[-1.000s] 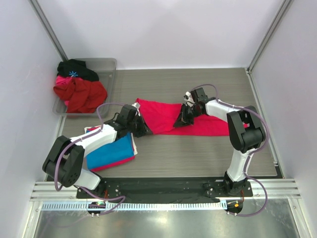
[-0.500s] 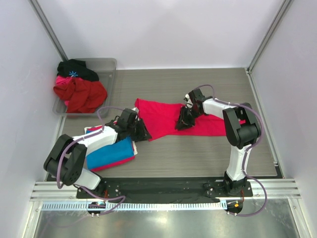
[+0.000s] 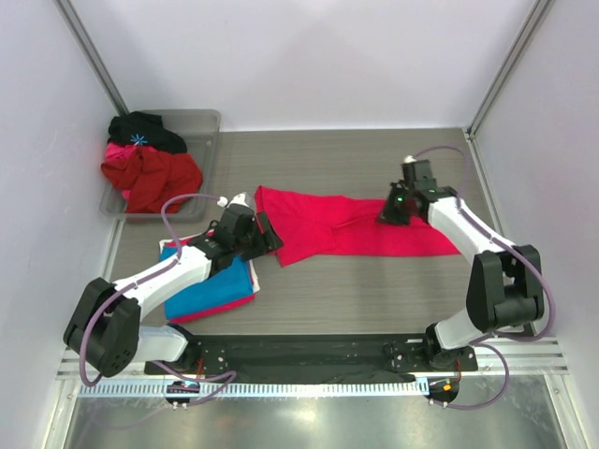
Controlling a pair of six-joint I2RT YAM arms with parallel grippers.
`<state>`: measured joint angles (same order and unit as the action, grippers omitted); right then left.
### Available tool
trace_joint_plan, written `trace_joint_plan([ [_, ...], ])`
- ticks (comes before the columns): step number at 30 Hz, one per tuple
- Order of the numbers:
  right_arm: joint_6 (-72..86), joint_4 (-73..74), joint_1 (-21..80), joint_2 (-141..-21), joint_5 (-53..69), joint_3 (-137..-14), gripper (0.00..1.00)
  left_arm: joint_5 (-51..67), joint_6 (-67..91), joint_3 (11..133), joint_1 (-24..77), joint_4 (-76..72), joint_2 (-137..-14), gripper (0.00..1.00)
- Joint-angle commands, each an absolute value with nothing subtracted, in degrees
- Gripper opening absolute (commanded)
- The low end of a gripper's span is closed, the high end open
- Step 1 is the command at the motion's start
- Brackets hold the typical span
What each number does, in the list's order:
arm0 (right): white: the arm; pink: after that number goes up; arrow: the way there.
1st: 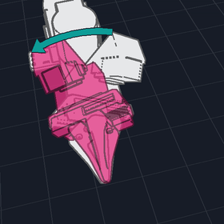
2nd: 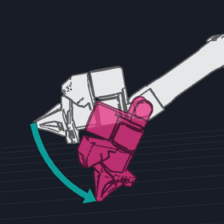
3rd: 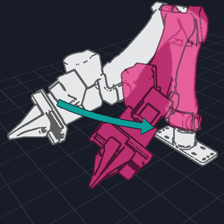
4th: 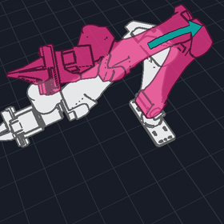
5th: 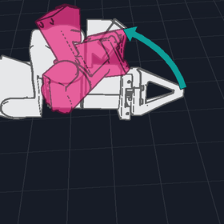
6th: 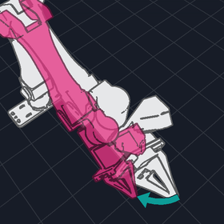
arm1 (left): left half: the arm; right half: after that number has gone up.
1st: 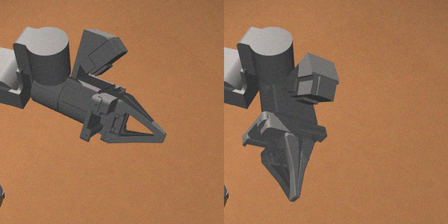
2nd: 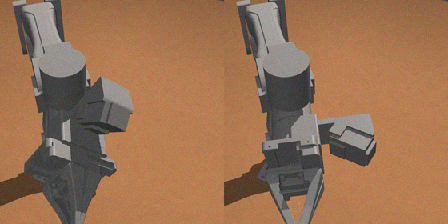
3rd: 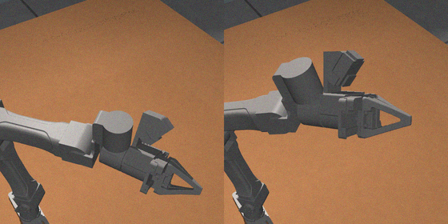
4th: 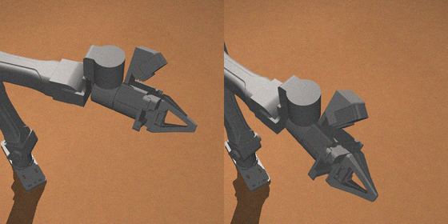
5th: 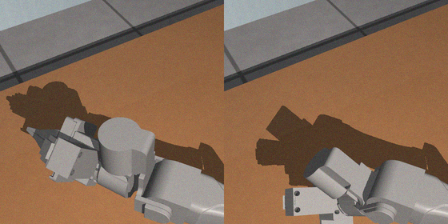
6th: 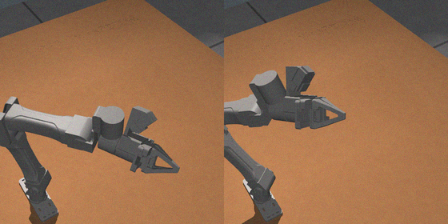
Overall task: Fold and stack the t-shirts
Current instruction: Fold the tshirt
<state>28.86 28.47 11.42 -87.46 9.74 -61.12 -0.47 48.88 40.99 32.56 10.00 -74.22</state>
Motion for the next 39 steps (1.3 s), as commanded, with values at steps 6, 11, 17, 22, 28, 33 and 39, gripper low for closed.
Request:
trace_joint_plan([
  [6, 30.9, 26.0, 3.1, -83.1, -5.2, -53.1, 0.09, -11.3, 55.5, 39.8, 35.9, 1.9, -75.2, 0.68],
  [11, 30.8, 20.3, 3.7, -85.6, 5.7, -55.0, 0.20, -8.0, 51.1, 47.8, 35.9, 1.9, -83.3, 0.66],
  [17, 30.6, 19.0, 7.3, -94.1, 4.6, -62.7, 0.21, -6.8, 47.3, 56.7, 35.9, 5.6, -89.1, 0.65],
  [22, 30.7, 18.8, 9.2, -102.2, 3.8, -69.9, 0.21, -7.0, 46.7, 56.7, 35.9, 5.4, -90.1, 0.65],
  [28, 30.9, 18.8, 10.5, -107.5, 3.4, -73.4, 0.20, -7.3, 45.8, 57.2, 35.9, 6.1, -90.4, 0.64],
  [33, 30.1, 19.4, 11.7, -104.9, 2.5, -69.9, 0.17, -8.0, 45.0, 57.0, 35.8, 6.6, -90.4, 0.65],
  [39, 30.1, 21.3, 12.7, -98.4, 1.5, -60.7, 0.12, -9.1, 45.0, 57.1, 35.5, 8.3, -90.5, 0.65],
])
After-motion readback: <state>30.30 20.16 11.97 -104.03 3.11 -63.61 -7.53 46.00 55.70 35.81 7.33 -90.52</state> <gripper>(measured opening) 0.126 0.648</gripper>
